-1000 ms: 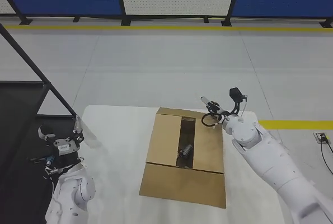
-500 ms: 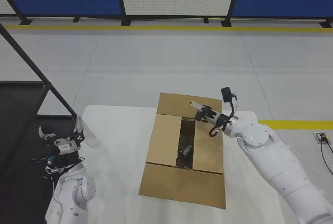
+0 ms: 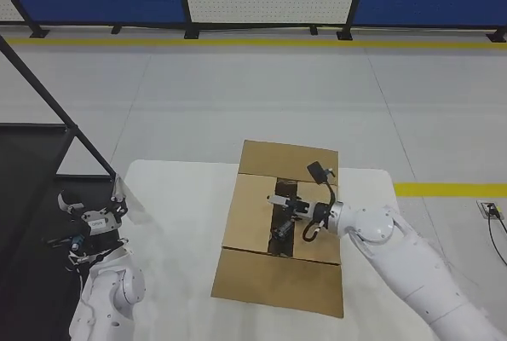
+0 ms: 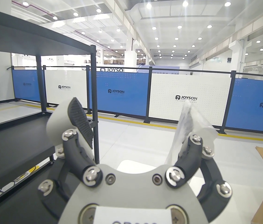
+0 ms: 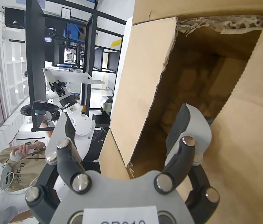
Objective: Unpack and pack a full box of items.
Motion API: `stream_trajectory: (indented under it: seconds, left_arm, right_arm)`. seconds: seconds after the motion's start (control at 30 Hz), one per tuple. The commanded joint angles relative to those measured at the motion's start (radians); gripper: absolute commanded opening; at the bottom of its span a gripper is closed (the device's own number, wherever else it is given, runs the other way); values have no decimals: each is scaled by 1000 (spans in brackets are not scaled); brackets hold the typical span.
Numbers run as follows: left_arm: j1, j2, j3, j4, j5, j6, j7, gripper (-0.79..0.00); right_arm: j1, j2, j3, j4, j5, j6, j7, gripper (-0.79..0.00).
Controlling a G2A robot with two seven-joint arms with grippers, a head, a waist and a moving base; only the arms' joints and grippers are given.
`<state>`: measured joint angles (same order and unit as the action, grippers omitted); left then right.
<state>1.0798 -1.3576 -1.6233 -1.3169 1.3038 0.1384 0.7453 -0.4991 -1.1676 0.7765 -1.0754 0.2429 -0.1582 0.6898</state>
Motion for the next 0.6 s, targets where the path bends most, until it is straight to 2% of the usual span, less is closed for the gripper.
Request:
stream_trajectory:
  seconds: [0.0, 0.17, 0.57]
  left_arm:
    - [1, 0, 0, 1, 0, 0, 1, 0]
    - [8, 1, -2, 8, 6, -6, -3, 0]
    - [31, 6, -10, 9, 29, -31, -6, 0]
  right_arm:
    - [1, -11, -13, 8, 5, 11, -13, 0]
    - [14, -45, -48, 43, 26, 12, -40, 0]
    - [67, -118, -66, 162, 164, -37, -9, 0]
